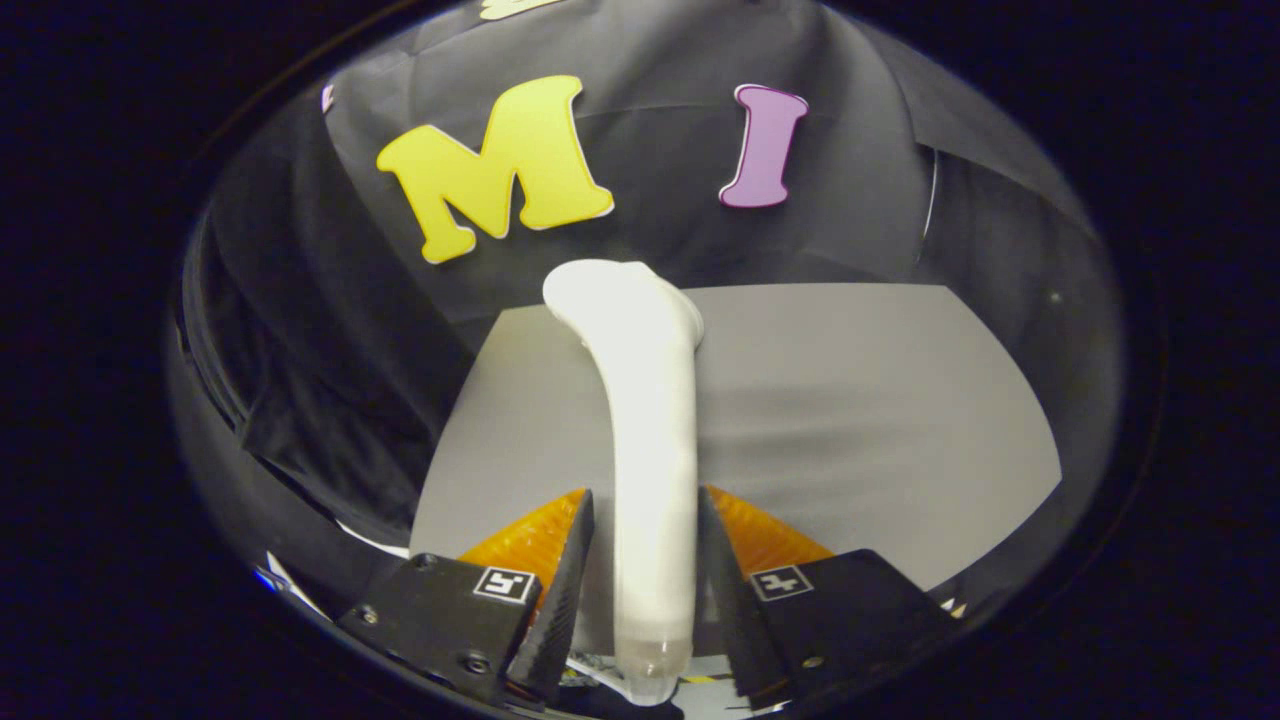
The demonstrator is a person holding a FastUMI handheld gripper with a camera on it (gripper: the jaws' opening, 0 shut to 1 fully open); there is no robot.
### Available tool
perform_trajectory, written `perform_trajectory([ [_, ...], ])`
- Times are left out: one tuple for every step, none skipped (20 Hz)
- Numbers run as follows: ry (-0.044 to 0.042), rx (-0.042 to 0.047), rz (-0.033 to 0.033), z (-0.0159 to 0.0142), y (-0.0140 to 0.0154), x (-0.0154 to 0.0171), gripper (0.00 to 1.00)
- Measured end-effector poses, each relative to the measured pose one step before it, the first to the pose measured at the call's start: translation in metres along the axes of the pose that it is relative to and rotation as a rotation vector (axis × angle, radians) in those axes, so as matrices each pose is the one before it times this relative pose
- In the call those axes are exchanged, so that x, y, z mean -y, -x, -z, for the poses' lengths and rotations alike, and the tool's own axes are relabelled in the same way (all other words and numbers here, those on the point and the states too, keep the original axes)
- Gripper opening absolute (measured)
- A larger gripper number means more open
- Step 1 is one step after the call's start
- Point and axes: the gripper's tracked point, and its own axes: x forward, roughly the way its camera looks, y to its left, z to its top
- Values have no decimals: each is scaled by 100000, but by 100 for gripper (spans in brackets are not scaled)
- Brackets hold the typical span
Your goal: Iron the clothes twice with a garment steamer, once on the left side and once on the right side.
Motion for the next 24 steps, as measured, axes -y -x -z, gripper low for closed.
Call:
perform_trajectory([
  [2882, -451, 2795, 151, 15, 141, 59],
  [1724, 1628, 2049, -305, 21, 53, 56],
  [-1181, 1226, 183, 74, -6, -344, 51],
  [-1706, 209, 339, 94, 131, -150, 45],
  [-2309, 310, -28, 183, 169, 93, 40],
  [-2560, 353, -320, -6, 76, -275, 38],
  [-1966, 456, -940, 317, 284, -410, 36],
  [-2521, 423, -2095, 282, 338, -571, 36],
  [-2758, 31, -2006, 632, 662, -674, 35],
  [-2440, -187, -1400, 703, 629, -541, 35],
  [-2512, 1041, -1638, 514, 467, -436, 34],
  [-2208, 1089, -2796, 463, 476, -850, 34],
  [-3194, 1652, -3013, 418, 597, -922, 34],
  [-2330, 1756, -2385, 303, 705, -780, 34],
  [-1556, 2738, -1392, 146, 880, -526, 34],
  [108, 2210, 12, -12, 725, -400, 34],
  [215, 1811, 1281, 131, 950, -230, 34],
  [-550, 2206, 705, -111, 896, -503, 34],
  [-1379, 2147, -226, 266, 1514, -615, 34],
  [-1934, 2089, -826, -40, 1192, -801, 34],
  [-1546, 1787, -1002, -124, 963, -858, 34],
  [-747, 1984, -972, -64, 975, -623, 34],
  [-372, 2948, -1085, -223, 1252, -932, 34],
  [286, 3104, -884, -404, 1077, -1072, 34],
])
